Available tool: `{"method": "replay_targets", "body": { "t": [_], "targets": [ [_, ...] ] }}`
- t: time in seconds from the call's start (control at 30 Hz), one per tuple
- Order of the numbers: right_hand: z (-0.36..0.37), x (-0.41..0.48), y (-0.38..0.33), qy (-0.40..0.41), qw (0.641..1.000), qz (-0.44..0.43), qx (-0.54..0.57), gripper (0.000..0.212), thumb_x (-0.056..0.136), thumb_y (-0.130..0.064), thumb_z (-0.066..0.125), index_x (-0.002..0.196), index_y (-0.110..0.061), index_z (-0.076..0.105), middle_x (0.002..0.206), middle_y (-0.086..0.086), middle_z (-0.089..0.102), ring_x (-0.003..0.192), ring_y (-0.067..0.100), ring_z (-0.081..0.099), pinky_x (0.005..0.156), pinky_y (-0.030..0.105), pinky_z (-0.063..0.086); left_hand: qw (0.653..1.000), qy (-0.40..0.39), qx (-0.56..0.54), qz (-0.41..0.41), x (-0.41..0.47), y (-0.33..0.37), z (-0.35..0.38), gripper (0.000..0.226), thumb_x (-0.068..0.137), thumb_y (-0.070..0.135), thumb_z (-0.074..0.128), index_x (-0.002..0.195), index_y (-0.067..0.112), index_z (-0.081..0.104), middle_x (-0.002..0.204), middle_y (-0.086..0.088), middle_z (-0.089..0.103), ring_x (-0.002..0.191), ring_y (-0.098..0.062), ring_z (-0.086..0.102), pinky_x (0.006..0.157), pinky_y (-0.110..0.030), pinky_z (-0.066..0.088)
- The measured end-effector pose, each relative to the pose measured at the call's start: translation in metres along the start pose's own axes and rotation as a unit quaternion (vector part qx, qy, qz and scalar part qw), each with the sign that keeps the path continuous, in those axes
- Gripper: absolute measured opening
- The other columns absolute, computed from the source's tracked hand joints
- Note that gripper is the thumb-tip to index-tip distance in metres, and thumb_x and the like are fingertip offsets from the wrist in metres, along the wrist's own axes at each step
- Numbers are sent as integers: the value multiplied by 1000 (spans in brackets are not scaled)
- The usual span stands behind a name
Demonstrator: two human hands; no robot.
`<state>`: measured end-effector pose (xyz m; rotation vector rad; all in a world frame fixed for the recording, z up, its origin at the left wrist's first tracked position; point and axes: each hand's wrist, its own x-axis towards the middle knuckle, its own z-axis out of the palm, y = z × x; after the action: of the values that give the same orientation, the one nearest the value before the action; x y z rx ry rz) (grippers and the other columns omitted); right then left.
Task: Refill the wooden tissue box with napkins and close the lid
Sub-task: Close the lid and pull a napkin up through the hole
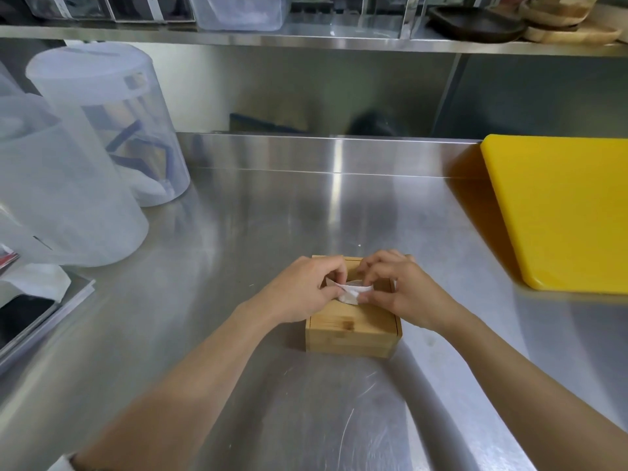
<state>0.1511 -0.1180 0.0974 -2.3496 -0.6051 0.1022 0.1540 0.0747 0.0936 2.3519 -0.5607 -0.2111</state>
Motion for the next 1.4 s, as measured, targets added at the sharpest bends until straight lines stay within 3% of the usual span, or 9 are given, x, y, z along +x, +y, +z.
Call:
{"method": "replay_targets", "body": {
  "t": [0.1,0.3,0.47,0.67,0.83,1.07,1.17,1.3,1.4],
  "targets": [
    [0,-1,-2,1,999,-37,-14,9,76,-18,73,75,-10,67,96,-23,53,101,3,43,89,25,21,1000,-1,-11,-10,-1,-1,-2,16,85,18,60,76,27,49,76,-2,62,57,-10,42,55,-28,36],
    [-2,3,-3,-79,997,-6,-24,7,80,-28,68,83,-23,64,87,-6,59,96,17,45,87,27,30,998,16,-53,-1,-9,-5,-6,14,83,19,64,76,27,55,85,5,63,43,-1,39,49,-16,32],
    [-4,8,1,-47,999,23,10,7,81,-21,67,83,-15,65,79,-2,57,72,12,47,61,10,35,997,23,-69,-21,-10,-9,-5,8,87,25,60,82,31,62,88,8,63,80,-23,58,70,-35,45],
    [-1,-1,10,-28,993,62,99,11,83,-17,66,74,-17,59,67,-4,52,58,5,42,53,14,35,998,23,-50,-7,-4,-7,6,12,93,27,47,82,29,51,79,12,55,82,-16,46,64,-24,30],
    [-13,-1,10,-143,988,41,42,12,82,-19,66,81,-18,54,79,-5,52,69,5,43,60,11,36,999,8,-52,-11,-1,-5,7,22,94,29,45,74,37,44,57,18,45,65,-6,39,53,-23,25],
    [-18,23,-6,-220,973,36,-56,31,85,-12,59,69,-30,40,70,-11,49,63,5,43,56,15,36,998,-55,-11,-29,7,-2,2,13,97,32,36,84,29,40,77,9,49,94,-16,37,68,-32,31],
    [-18,20,-2,-167,983,64,37,15,82,-7,64,87,-21,61,87,-3,67,79,7,60,73,21,47,999,-44,-18,-18,6,-7,-4,9,87,41,52,82,34,48,77,3,59,83,-12,46,64,-33,39],
    [-15,8,8,-86,985,78,125,6,81,-5,66,84,-7,71,73,0,63,59,-1,51,58,8,39,995,-52,-86,-20,7,-13,-8,12,71,36,69,68,31,58,64,17,56,62,-4,49,62,-32,39],
    [-10,3,11,-53,982,82,163,8,82,-5,64,85,1,69,71,-4,57,59,-5,49,56,7,37,990,-19,-139,-18,10,-20,-7,17,75,32,69,71,16,62,66,8,56,63,-9,48,63,-32,37]
  ]
}}
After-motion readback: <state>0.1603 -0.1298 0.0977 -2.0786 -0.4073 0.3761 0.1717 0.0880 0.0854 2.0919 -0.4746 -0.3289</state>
